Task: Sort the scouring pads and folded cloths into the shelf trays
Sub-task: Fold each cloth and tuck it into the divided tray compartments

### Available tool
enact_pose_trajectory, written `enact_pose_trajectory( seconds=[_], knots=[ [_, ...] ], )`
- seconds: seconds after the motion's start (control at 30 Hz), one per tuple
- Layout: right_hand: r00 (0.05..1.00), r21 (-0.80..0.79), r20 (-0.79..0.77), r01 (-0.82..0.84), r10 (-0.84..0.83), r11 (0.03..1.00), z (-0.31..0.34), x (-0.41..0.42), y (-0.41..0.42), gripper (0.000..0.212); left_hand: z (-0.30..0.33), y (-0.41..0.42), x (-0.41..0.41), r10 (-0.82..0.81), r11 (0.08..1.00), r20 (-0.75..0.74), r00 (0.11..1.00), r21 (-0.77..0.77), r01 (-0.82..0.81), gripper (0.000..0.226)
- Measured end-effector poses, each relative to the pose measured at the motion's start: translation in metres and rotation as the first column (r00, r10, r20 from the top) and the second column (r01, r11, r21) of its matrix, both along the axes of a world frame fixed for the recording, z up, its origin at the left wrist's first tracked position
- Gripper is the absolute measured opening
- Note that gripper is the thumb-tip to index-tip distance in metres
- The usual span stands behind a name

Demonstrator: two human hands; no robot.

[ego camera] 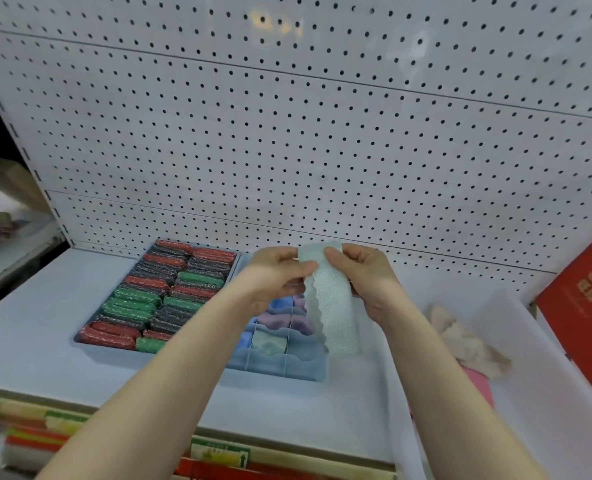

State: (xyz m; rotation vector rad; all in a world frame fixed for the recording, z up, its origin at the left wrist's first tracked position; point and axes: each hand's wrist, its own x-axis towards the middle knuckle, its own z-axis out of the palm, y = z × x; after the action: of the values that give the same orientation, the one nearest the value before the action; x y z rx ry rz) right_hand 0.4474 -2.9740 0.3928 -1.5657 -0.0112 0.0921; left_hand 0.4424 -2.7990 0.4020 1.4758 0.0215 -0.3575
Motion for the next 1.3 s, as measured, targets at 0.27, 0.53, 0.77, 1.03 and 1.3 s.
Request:
enact_pose_trajectory(
  seconds=[0.27, 0.53, 0.77, 1.03, 1.3],
  knots=[
    [0.983, 0.039, 0.158, -0.096, 0.089, 0.995, 0.022, 0.004, -0.013, 0.027, 0.012, -0.002, 0.008, 0.141, 0.988, 0.458, 0.878, -0.014, -0.152, 0.027],
    [0.943, 0.061, 0.312, -0.138, 0.112, 0.989, 0.043, 0.008, -0.014, 0.043, 0.029, 0.000, 0.011, 0.089, 0.986, 0.649, 0.755, 0.048, -0.157, 0.043],
    [0.969, 0.136, 0.132, -0.224, 0.207, 0.965, 0.030, 0.006, -0.009, 0.026, 0.023, 0.004, 0.015, 0.217, 0.963, 0.641, 0.736, -0.019, -0.268, 0.045],
    [0.971, 0.129, 0.236, -0.003, -0.028, 0.992, 0.029, 0.008, 0.004, 0.026, 0.006, 0.007, 0.008, 0.035, 0.999, 0.243, 0.969, 0.000, -0.036, 0.029],
    [0.986, -0.003, 0.038, -0.160, 0.160, 0.987, 0.012, 0.004, 0.005, 0.052, 0.001, 0.010, 0.011, 0.205, 0.971, 0.089, 0.975, -0.140, -0.192, 0.019]
  ],
)
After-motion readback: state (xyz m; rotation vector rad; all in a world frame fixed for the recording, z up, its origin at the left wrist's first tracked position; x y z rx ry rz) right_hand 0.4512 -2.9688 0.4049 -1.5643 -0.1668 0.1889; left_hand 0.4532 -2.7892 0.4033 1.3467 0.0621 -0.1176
